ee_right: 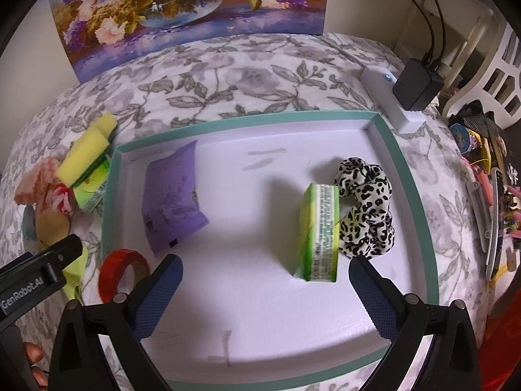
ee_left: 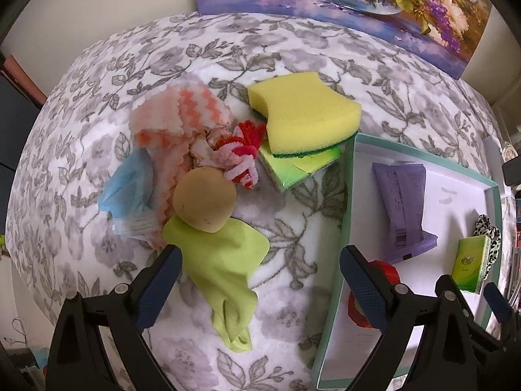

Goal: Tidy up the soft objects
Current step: 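Withdraw both open tools from the tray toward the pile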

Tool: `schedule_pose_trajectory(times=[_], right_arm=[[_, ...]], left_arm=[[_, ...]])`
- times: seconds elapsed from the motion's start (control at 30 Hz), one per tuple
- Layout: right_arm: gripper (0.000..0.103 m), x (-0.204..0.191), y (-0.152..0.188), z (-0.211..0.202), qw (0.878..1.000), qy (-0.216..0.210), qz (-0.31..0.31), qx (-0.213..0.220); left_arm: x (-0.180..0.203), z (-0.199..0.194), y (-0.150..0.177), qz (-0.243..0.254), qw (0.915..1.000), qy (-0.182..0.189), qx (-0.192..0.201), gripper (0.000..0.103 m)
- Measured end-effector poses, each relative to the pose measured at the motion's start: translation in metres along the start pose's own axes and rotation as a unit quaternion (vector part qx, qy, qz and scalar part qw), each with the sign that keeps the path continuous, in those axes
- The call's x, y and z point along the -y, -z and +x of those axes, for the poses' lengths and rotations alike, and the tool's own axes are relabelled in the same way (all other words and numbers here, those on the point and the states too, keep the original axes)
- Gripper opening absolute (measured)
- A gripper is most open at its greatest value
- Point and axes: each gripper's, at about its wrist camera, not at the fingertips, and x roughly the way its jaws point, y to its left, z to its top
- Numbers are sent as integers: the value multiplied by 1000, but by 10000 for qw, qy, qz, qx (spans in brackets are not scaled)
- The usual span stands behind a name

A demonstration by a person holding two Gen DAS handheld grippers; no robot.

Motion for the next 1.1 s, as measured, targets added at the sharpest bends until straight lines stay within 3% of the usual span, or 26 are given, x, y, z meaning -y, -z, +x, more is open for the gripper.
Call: schedule_pose_trajectory(times=[0.1,0.23,0.4,0.73,0.9,1.1], right_arm=[[103,-5,2,-5,9998,-174,28,30],[103,-18,4,-16,9995,-268,-26,171],[103,-39,6,-29,9985,-408,-168,315],[103,-92,2,-34,9969,-604,-436,263],[103,-126,4,-35,9944,-807,-648,228],[103,-162,8,-27,9915,-967,-862,115]], left_arm=[[-4,-2,-2,-19,10000,37,0,98],[-16,-12,-9,-95,9993,373,19,98],[-41,-28,-18,-151,9992,213,296,98],[-119,-37,-27,-656,9970,122,396,98],[-156,-34,-27,-1060,9935,-5,404,98],[-180,-19,-21,-1408,9898,118,194,98]])
